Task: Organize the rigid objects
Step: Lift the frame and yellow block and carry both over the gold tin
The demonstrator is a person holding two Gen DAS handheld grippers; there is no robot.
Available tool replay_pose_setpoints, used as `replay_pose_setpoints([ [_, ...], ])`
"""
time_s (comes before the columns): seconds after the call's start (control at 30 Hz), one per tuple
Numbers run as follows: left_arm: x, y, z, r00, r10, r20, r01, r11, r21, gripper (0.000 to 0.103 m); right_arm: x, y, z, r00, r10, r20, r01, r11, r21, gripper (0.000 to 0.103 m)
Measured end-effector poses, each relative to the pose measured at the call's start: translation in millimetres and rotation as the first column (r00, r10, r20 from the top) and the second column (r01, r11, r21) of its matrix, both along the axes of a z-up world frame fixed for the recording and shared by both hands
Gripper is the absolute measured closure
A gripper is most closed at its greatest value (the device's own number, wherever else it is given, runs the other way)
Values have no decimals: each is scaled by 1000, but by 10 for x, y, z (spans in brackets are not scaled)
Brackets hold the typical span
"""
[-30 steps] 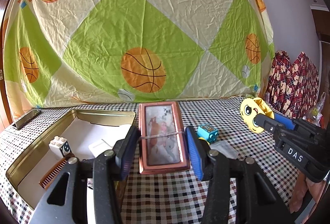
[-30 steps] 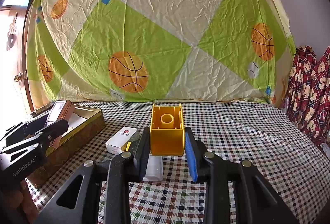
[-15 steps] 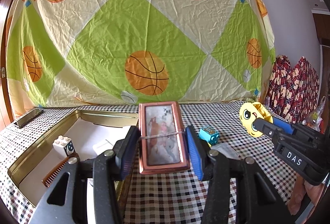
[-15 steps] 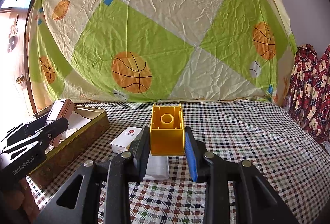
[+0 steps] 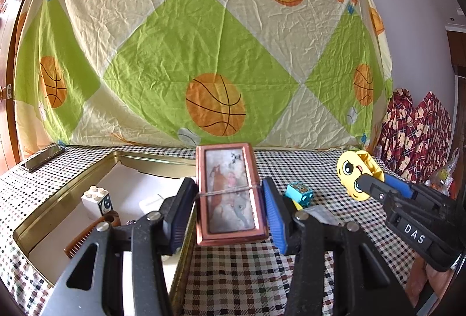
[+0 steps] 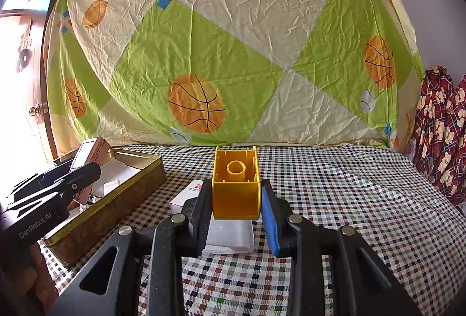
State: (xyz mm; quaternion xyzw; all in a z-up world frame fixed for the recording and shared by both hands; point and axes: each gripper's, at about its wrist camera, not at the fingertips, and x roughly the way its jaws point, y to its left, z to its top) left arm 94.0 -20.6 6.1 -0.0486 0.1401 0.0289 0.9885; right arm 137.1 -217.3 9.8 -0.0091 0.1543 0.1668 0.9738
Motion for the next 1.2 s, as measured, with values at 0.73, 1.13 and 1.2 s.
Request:
replay_pose_setpoints([
  [0.73, -186, 328, -10, 1000, 21, -1, -21, 998, -60, 56, -177, 344, 17, 995, 96, 29, -96, 995, 12, 69],
  [1.13, -239, 514, -13, 998, 53, -15, -54, 996, -68, 56, -220, 613, 10, 988, 149, 32, -149, 989, -17, 69],
  [1.2, -251, 555, -12, 998, 57, -14, -58, 996, -71, 56, -234, 657, 10, 987, 158, 34, -157, 987, -19, 69],
])
